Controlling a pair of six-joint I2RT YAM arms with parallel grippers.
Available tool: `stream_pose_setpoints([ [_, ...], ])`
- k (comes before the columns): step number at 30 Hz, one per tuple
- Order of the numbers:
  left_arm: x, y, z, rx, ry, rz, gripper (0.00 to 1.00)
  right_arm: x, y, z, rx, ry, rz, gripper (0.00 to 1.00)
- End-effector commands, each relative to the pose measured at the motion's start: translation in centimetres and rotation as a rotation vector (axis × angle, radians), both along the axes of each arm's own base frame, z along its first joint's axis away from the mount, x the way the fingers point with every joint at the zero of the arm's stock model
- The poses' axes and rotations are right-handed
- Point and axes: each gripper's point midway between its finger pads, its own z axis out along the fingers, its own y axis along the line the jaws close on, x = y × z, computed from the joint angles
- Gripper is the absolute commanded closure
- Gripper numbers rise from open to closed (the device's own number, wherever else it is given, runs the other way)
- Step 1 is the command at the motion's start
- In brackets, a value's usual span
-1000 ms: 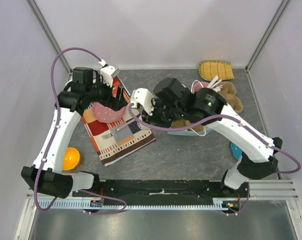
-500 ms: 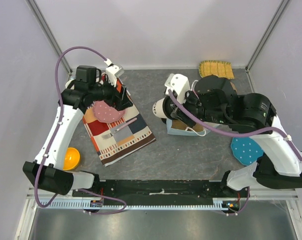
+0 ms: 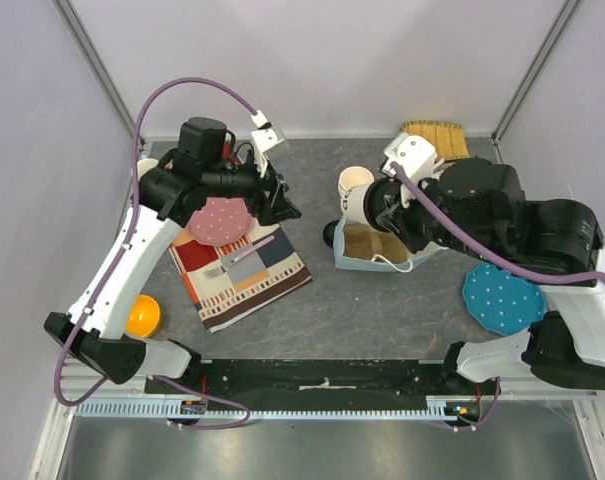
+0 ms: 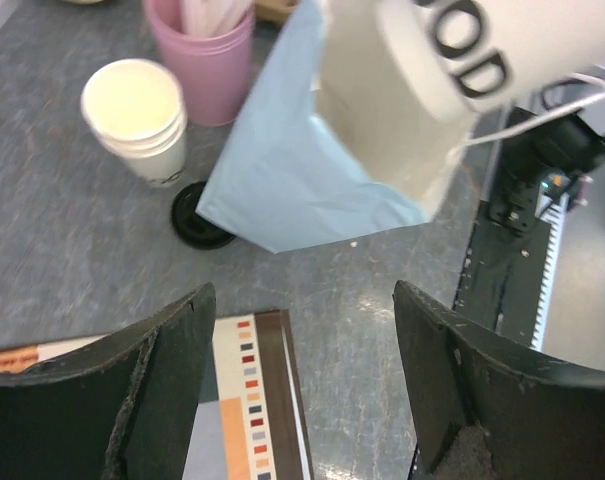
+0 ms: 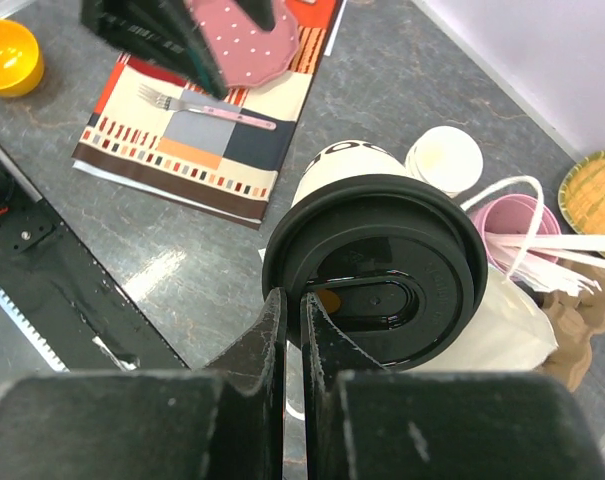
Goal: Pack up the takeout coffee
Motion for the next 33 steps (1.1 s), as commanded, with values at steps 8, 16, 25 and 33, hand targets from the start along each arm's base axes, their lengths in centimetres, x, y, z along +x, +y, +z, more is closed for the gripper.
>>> stream_pose_setpoints([
  [8, -10.0, -5.6, -1.3, 0.091, -0.142, -0.572, 0.23, 0.2, -4.7, -2.1, -0.064, 0.032, -0.203, 0.96],
  [16, -12.6, -9.4, -0.3, 0.174, -0.558, -0.787, 0.16, 0.7, -5.8, -1.3, -0.052, -0.002, -0.261, 0.94],
  [25, -9.2, -14.3, -3.5, 0.286, -0.669, -0.701, 0.19, 0.1, -7.6, -1.1, -0.028, -0.020, -0.283, 0.95],
  [33, -7.3, -15.5, -7.2, 0.386, -0.624, -0.689, 0.29, -0.5, -8.6, -1.0, -0.015, -0.030, -0.273, 0.95],
])
